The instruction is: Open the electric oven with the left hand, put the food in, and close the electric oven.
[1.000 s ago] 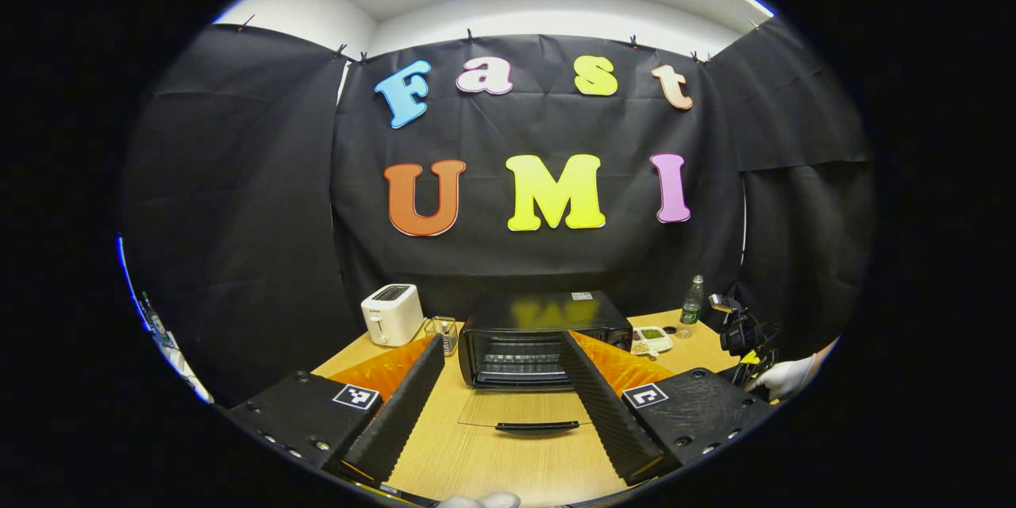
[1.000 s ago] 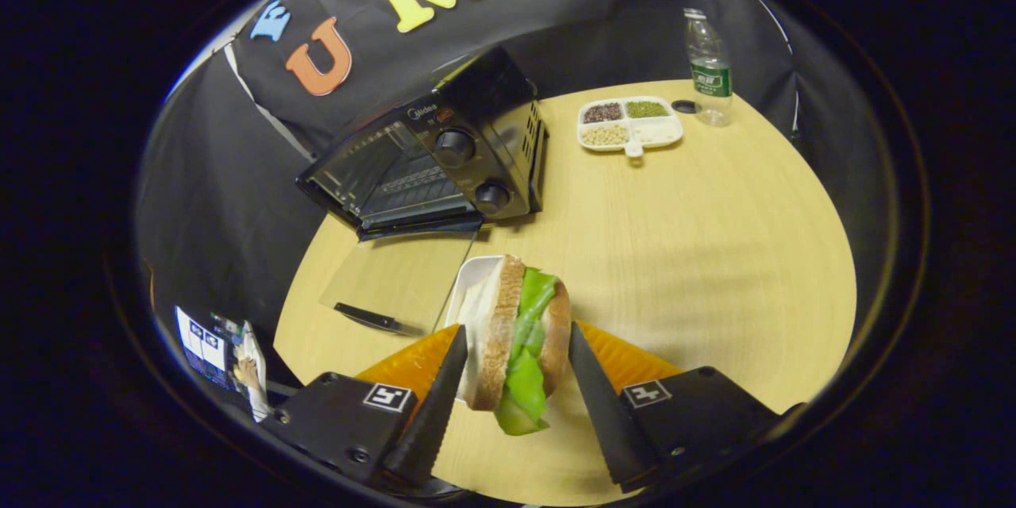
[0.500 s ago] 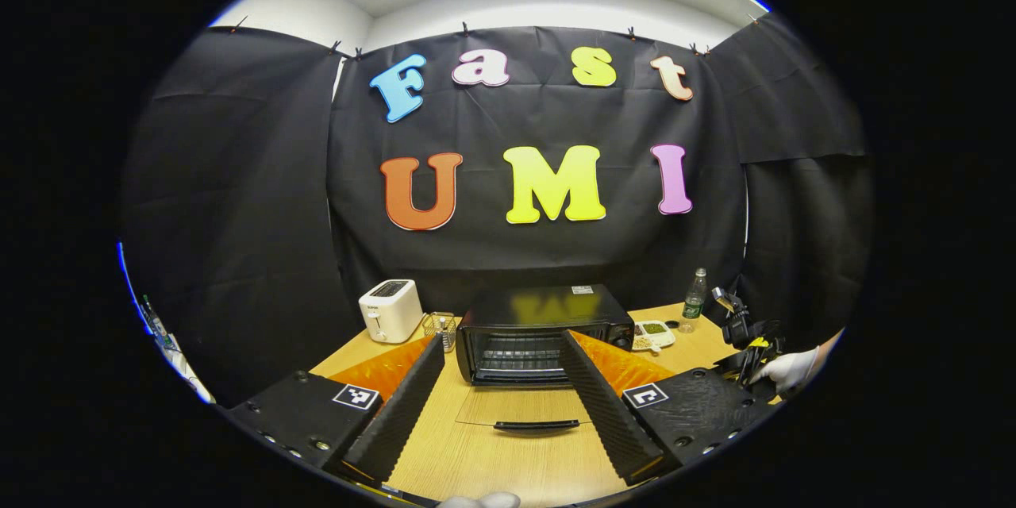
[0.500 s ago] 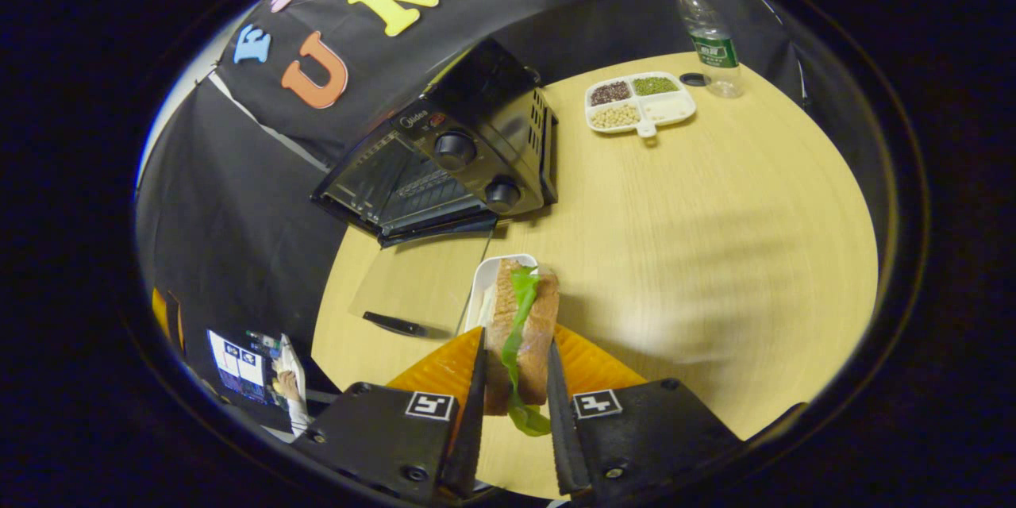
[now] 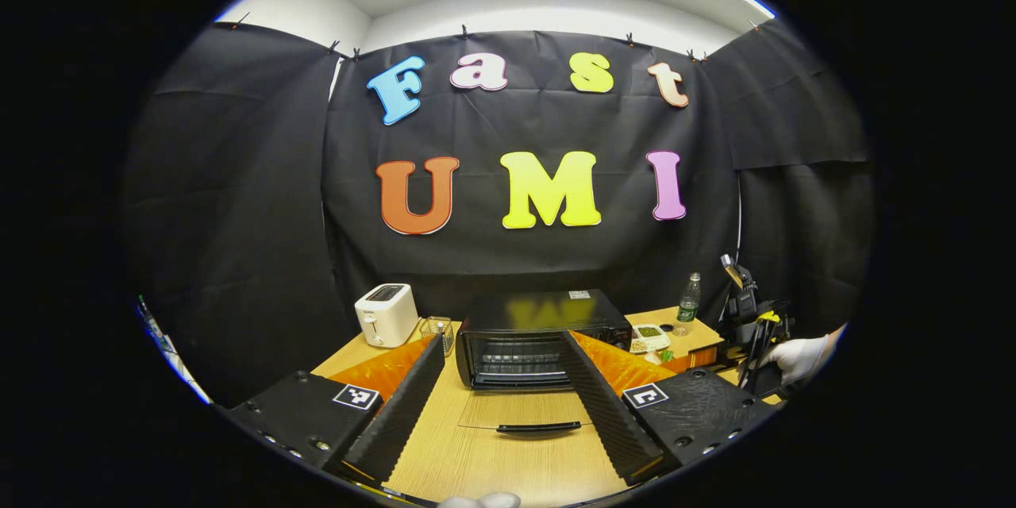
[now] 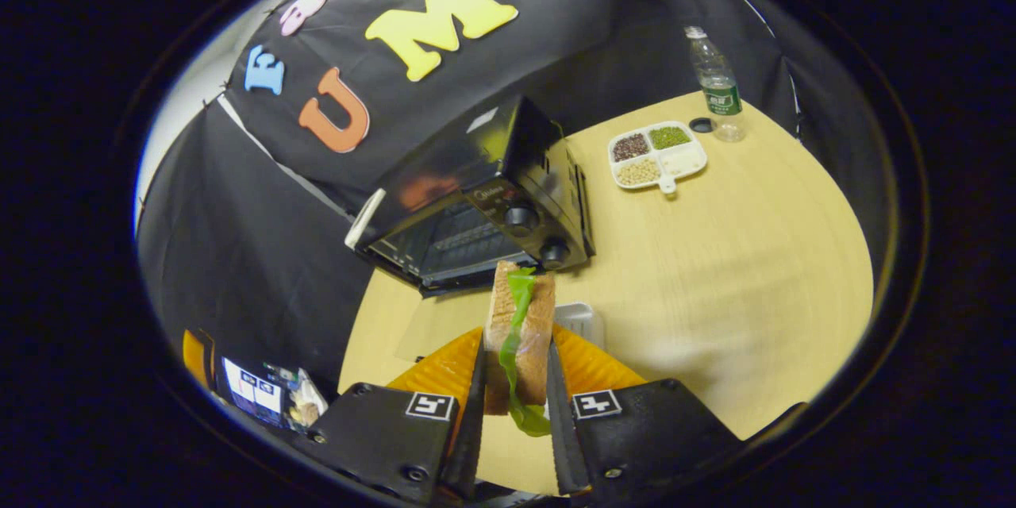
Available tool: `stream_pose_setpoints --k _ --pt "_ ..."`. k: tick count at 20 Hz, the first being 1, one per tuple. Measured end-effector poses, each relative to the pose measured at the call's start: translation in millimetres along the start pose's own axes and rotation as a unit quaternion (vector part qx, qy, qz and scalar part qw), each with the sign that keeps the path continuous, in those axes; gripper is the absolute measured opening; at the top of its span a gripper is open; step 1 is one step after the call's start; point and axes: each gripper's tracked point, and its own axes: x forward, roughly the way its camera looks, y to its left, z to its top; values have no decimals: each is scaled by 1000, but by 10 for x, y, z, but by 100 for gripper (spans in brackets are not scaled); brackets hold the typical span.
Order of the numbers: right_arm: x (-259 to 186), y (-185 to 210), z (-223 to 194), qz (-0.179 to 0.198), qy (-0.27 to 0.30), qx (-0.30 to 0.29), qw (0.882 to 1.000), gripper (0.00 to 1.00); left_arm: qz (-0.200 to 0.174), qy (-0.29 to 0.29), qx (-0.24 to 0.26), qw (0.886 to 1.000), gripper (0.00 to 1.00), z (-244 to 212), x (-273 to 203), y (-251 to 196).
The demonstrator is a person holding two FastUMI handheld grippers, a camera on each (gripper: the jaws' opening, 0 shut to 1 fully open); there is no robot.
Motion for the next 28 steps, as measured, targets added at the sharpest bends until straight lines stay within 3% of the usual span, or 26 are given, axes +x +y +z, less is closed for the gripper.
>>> stream_pose_setpoints --k 3,4,5,7,13,15,16,19,20,23,28 --pt "149 280 -24 14 -34 52 998 40 -10 6 2 1000 96 -39 -24 58" --pt "226 366 -62 19 -40 72 996 36 -13 11 2 1000 96 -77 -29 85" --pt "309 437 -94 24 -47 90 994 41 -18 14 3 1000 96 -100 -42 104" --pt "484 551 -133 32 -61 125 990 36 -26 20 8 999 96 -83 -85 139" --pt "1063 756 -66 46 -124 203 970 36 -45 32 22 998 95 -178 -128 192" --pt "1254 810 -9 48 -142 224 963 40 -48 37 20 998 96 -213 -127 204" --pt "1336 851 35 51 -153 236 958 36 -50 37 19 998 96 -219 -125 195" --pt "1642 966 136 52 -175 254 950 36 -50 47 23 997 96 -296 -91 244" --pt "1725 992 175 52 -183 258 947 40 -51 50 23 997 96 -311 -81 256" --pt "2012 1033 308 48 -197 260 944 36 -48 56 23 997 96 -363 -30 308" --pt "2335 879 390 20 -205 254 945 36 -40 63 23 997 96 -424 -23 388"
